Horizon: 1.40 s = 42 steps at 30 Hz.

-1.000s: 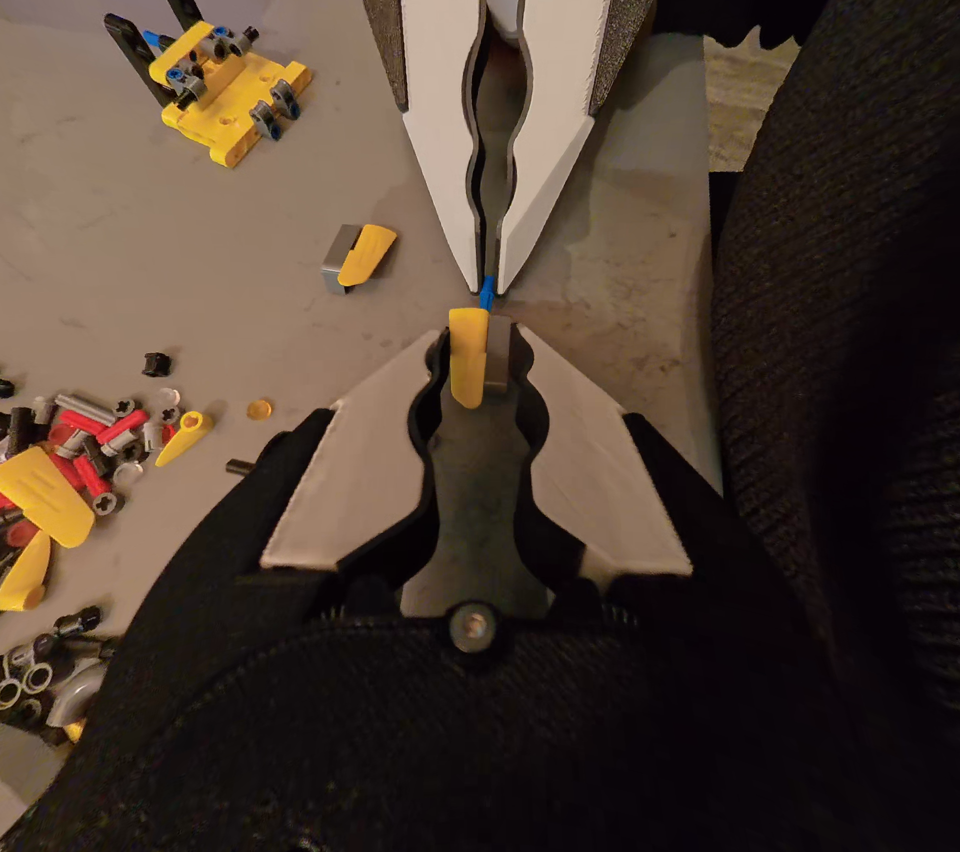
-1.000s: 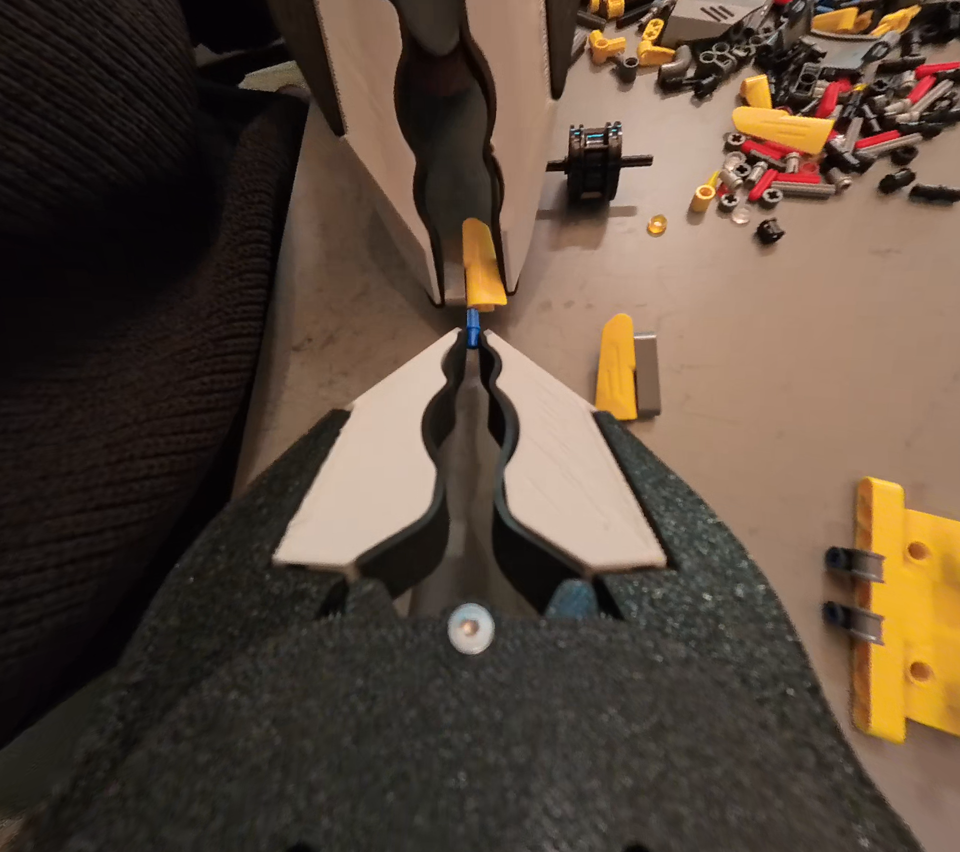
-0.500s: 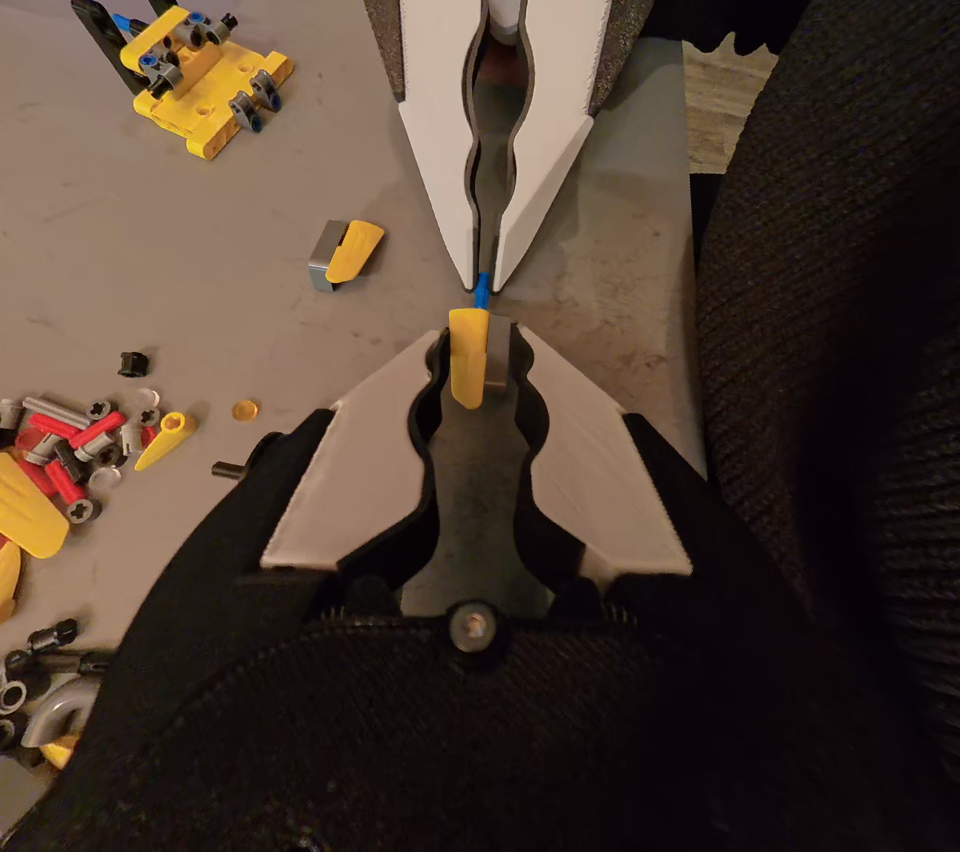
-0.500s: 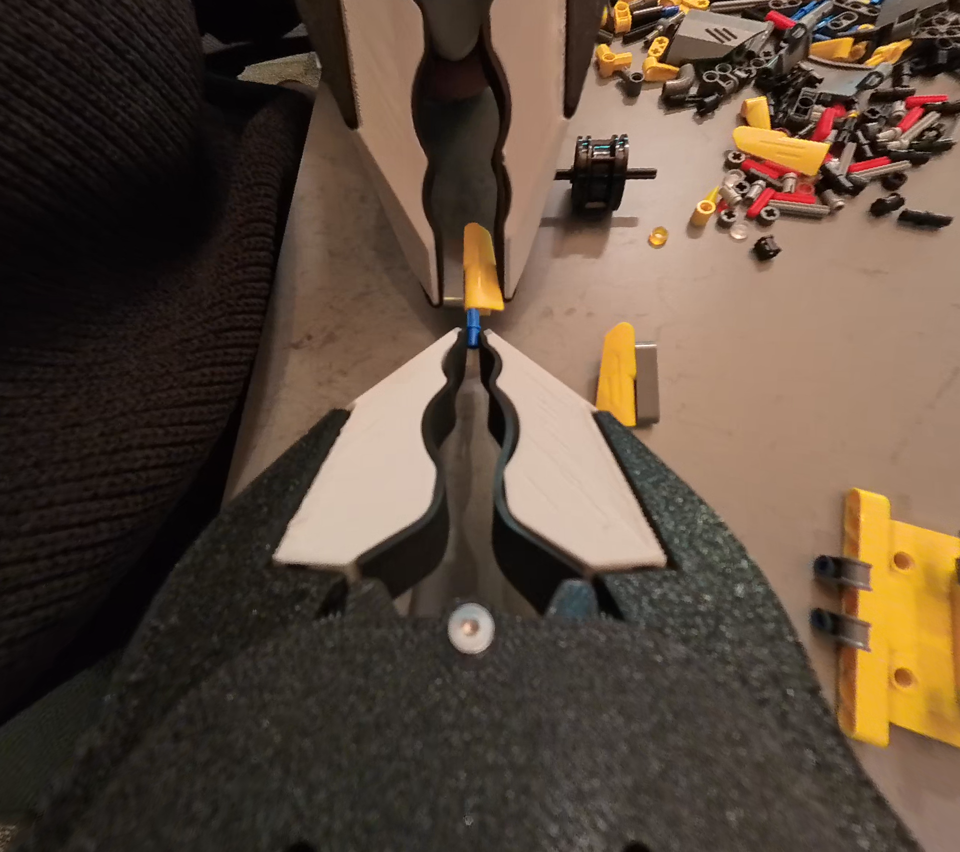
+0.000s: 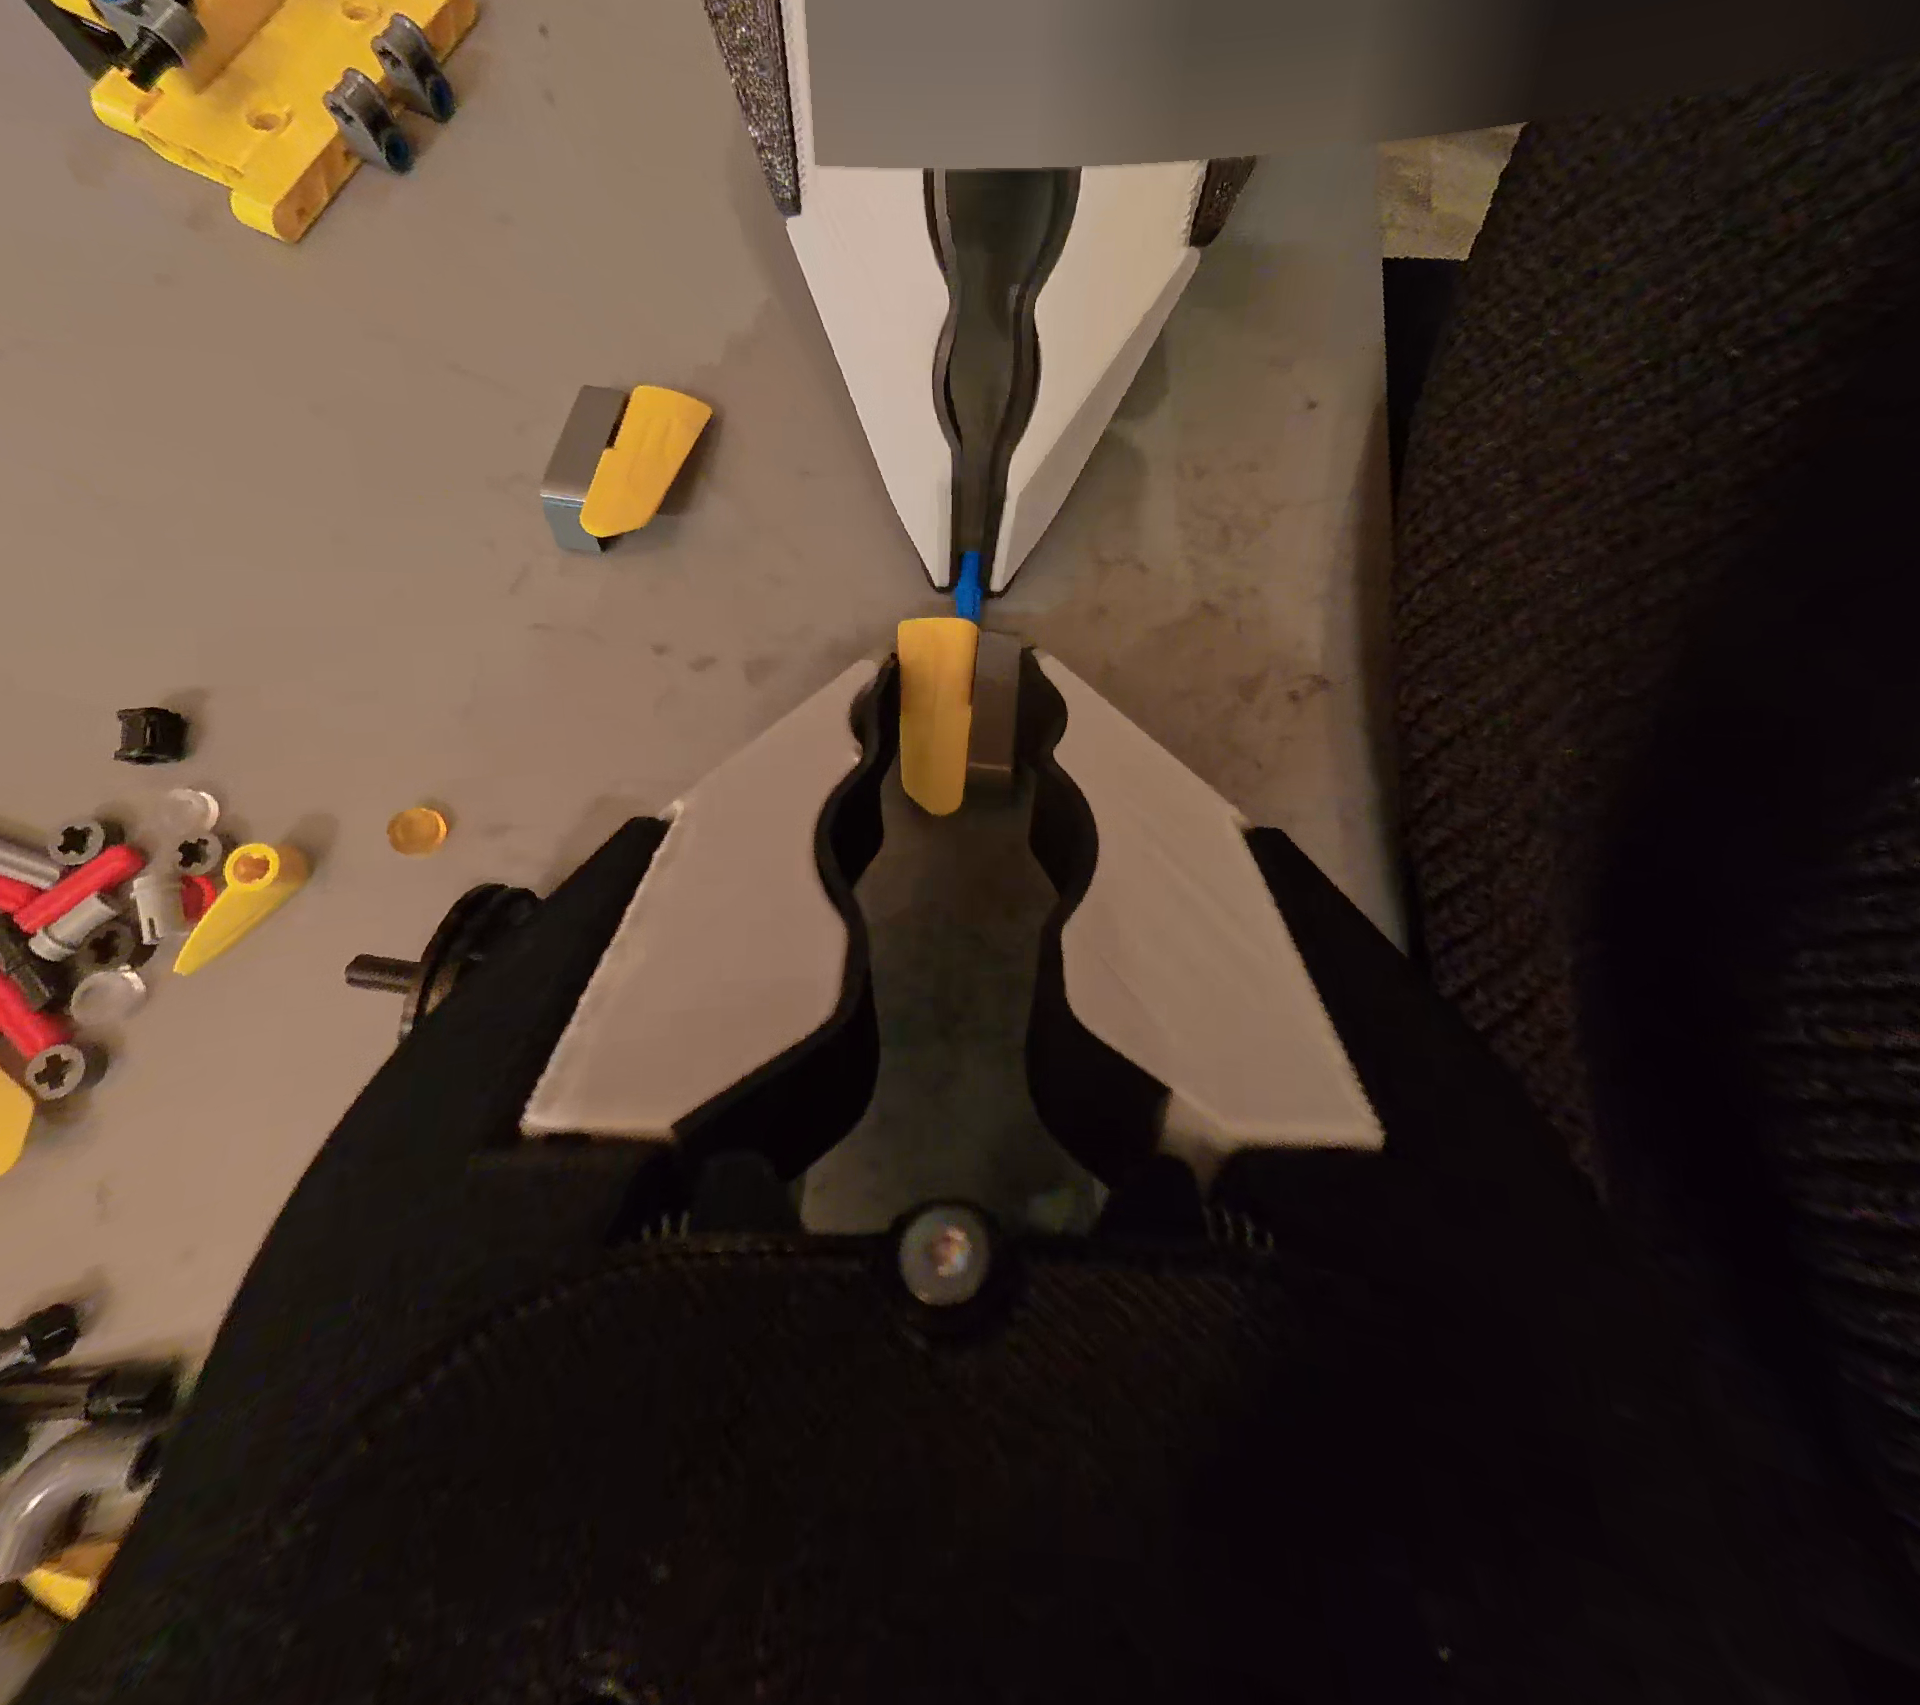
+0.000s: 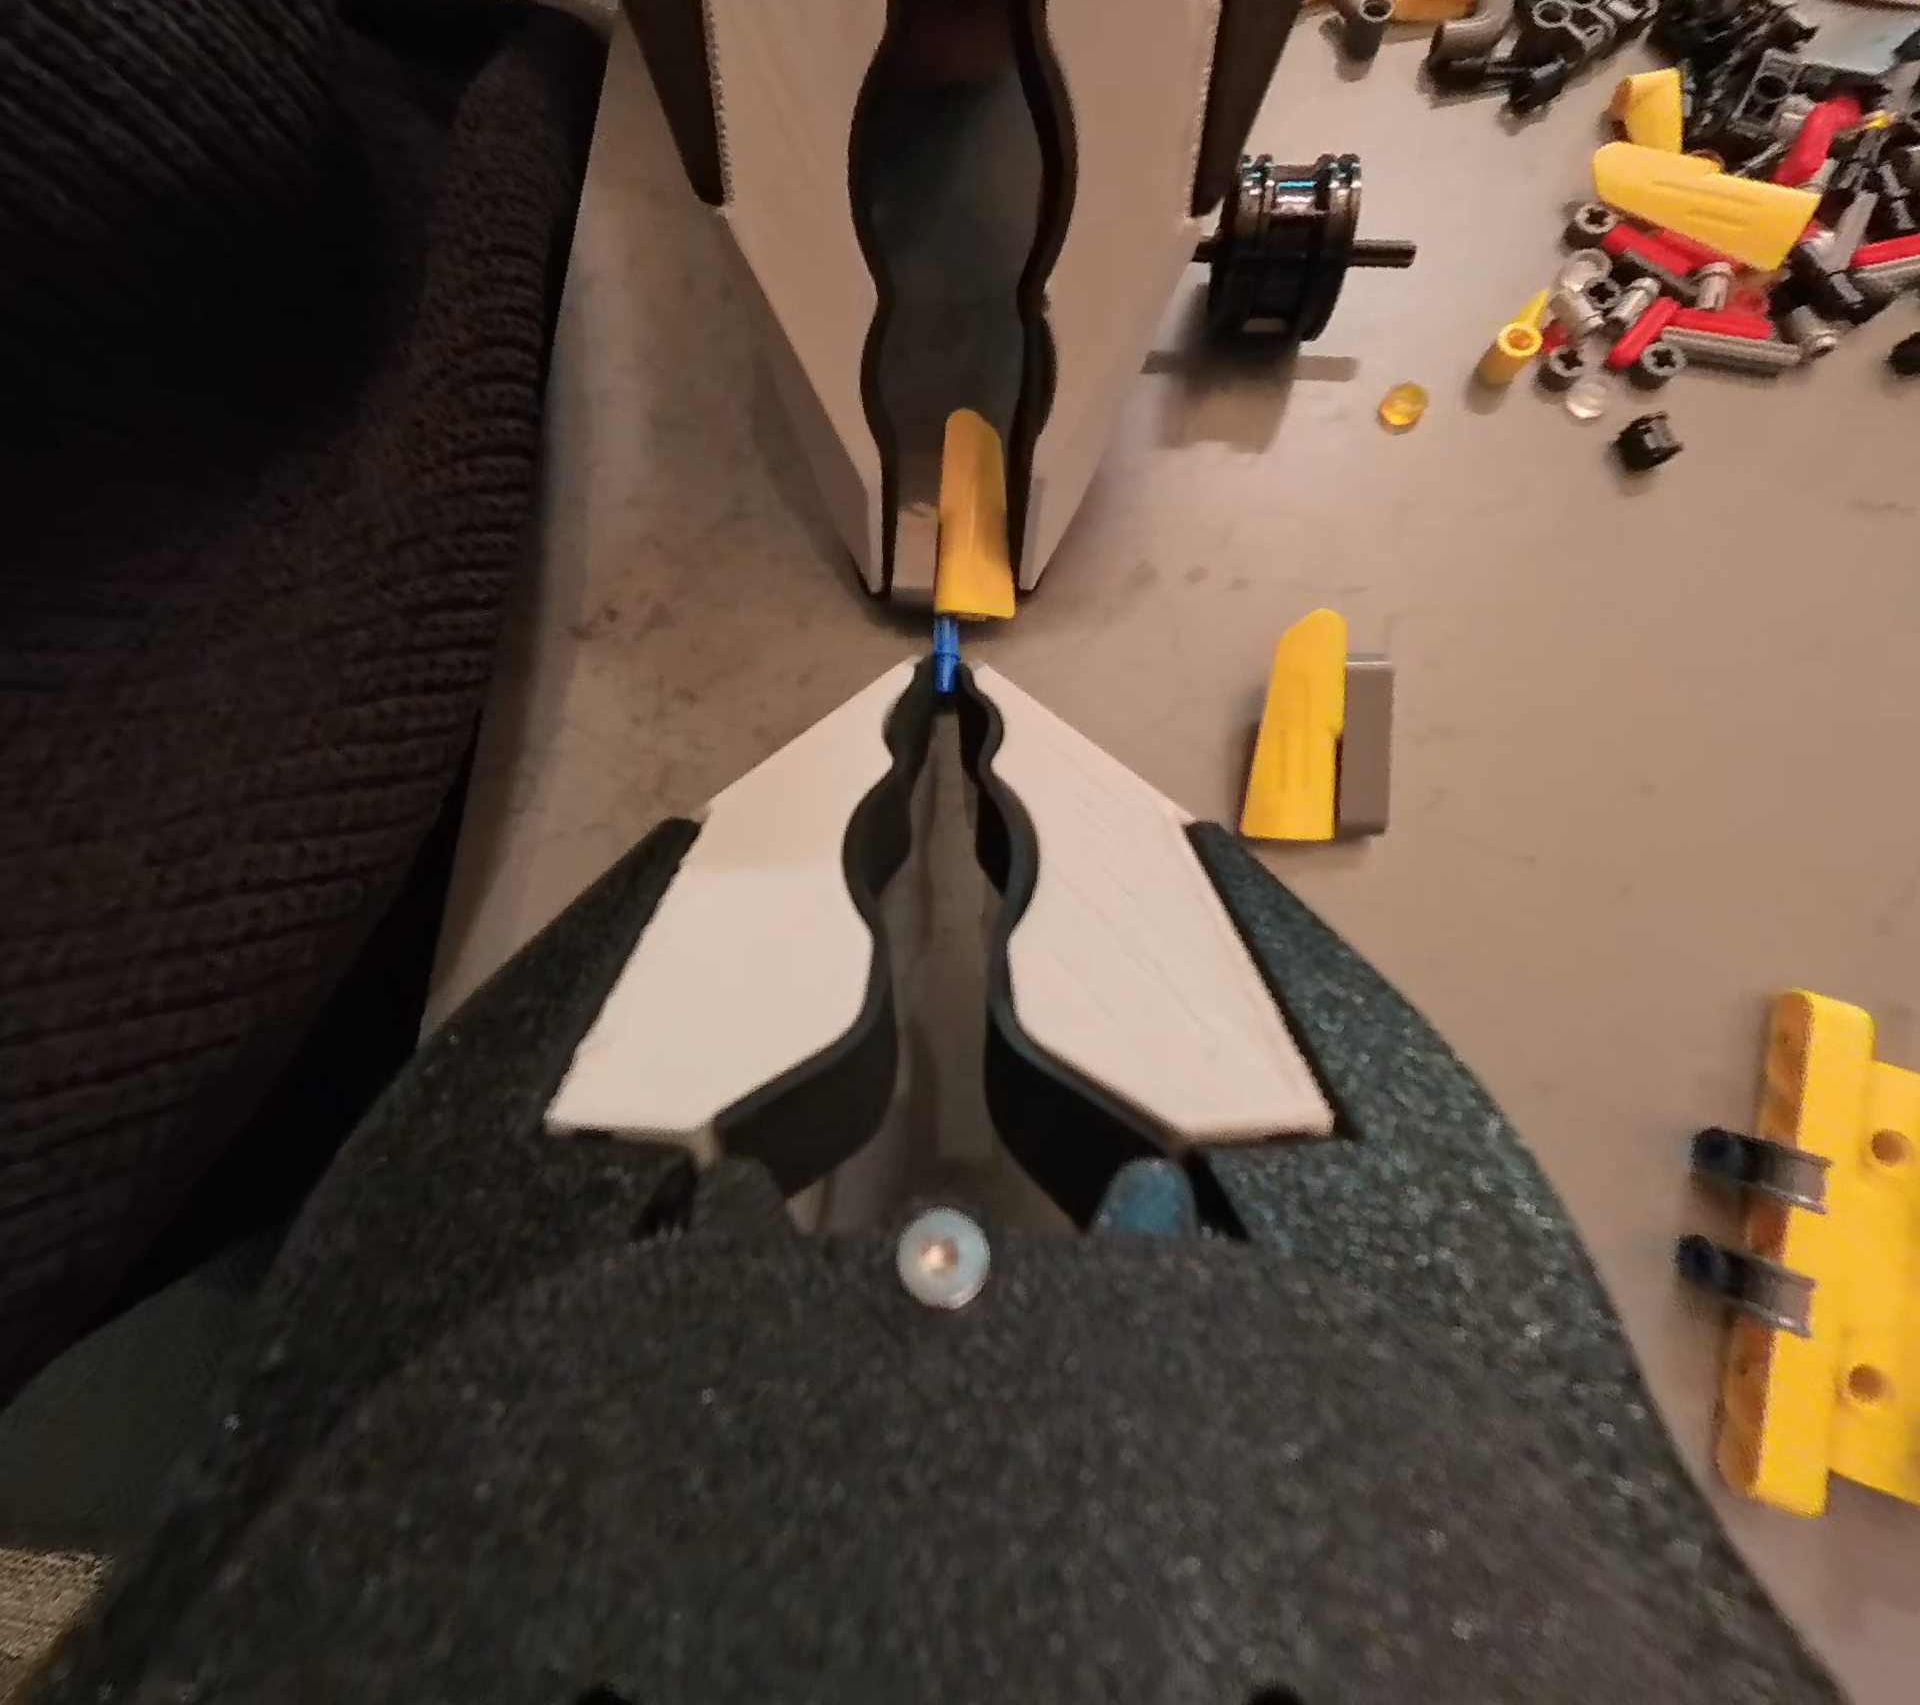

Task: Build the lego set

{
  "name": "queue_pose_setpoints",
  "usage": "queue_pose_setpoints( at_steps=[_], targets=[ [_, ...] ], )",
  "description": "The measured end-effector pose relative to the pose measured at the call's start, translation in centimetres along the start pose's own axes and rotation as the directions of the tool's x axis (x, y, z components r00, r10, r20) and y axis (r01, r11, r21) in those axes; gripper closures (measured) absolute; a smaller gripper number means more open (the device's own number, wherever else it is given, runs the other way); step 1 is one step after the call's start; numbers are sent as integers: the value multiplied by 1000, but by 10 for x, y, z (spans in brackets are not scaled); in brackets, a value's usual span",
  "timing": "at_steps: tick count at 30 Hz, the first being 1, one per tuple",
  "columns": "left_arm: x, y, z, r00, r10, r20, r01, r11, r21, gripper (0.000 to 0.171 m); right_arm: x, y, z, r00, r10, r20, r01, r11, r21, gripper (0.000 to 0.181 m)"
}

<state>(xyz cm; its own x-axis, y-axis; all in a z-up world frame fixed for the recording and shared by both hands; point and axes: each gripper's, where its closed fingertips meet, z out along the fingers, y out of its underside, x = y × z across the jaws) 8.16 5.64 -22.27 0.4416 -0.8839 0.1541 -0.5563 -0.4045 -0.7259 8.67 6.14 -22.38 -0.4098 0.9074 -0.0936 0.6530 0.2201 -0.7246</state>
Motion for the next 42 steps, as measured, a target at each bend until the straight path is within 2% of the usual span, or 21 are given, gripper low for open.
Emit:
queue_pose_setpoints(
  at_steps=[15,36,42],
  targets=[
    [0,1,1,1000,22,22,-22,1000,-6,152,1,-1,0,998,59,25,-59,998,9,177],
    [-1,3,1,995,78,69,-77,997,-19,152,1,-1,2,999,37,-7,-37,999,-1,178],
    [-1,3,1,996,70,55,-69,997,-18,152,1,-1,1,989,131,65,-132,991,4,178]
  ],
)
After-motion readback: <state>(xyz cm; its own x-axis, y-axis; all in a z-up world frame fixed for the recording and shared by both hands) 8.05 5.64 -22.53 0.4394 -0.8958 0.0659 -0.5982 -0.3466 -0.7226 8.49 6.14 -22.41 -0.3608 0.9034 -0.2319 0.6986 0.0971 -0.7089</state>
